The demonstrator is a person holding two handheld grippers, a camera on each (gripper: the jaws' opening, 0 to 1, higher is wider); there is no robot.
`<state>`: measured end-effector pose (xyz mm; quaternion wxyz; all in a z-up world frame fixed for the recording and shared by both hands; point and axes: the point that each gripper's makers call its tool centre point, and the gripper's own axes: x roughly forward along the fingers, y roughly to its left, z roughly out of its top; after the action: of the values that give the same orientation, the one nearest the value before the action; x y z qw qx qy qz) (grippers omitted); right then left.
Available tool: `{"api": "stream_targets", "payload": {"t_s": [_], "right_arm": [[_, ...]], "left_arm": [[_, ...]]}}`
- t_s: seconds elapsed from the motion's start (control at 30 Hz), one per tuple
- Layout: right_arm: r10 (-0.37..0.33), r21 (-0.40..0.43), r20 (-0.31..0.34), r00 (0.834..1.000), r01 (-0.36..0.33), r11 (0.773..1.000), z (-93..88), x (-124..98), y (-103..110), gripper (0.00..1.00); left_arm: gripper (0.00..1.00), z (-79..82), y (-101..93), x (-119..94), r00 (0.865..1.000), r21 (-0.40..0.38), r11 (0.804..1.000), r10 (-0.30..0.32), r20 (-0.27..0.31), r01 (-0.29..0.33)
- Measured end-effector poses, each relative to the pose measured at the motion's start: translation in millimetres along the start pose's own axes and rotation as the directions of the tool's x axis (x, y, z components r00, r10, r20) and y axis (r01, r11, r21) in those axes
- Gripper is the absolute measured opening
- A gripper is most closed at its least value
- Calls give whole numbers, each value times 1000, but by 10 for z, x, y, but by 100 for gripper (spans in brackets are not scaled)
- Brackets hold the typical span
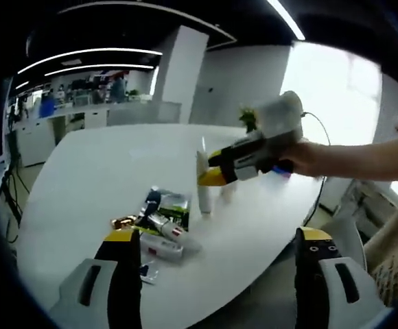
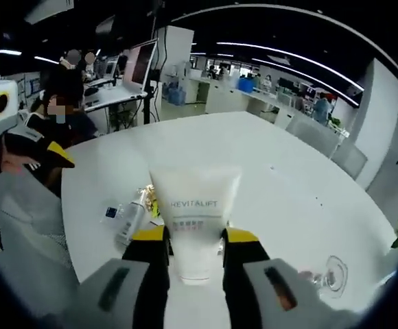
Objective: Arrange the skincare products in the storage area until every visible bottle or jar stands upright without overlapping.
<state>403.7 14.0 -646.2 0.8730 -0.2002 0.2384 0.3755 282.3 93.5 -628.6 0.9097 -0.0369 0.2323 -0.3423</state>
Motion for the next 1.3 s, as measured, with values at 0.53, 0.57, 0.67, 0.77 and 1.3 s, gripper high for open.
{"api": "stream_targets", "payload": {"t_s": [0.53, 0.57, 0.67, 0.77, 1.3], "right_arm": [[-24, 78, 140, 990, 13, 997, 311, -595, 165, 29], [-19, 80, 148, 989, 7, 997, 318, -615, 182, 29], [-4, 104, 168, 986, -14, 994, 313, -680, 212, 29], [12, 108, 186, 982, -33, 994, 310, -721, 238, 29], [74, 127, 254, 964, -109, 986, 307, -899, 309, 30]], "left_arm": [[67, 236, -287, 585, 999, 25, 1000, 8, 46, -9], [62, 255, -323, 616, 999, 29, 1000, -9, 51, 7], [55, 329, -354, 697, 998, 58, 998, -4, 70, 0], [52, 351, -357, 756, 997, 61, 998, 3, 76, -8], [17, 559, -527, 952, 990, 149, 989, 4, 143, -25]]}}
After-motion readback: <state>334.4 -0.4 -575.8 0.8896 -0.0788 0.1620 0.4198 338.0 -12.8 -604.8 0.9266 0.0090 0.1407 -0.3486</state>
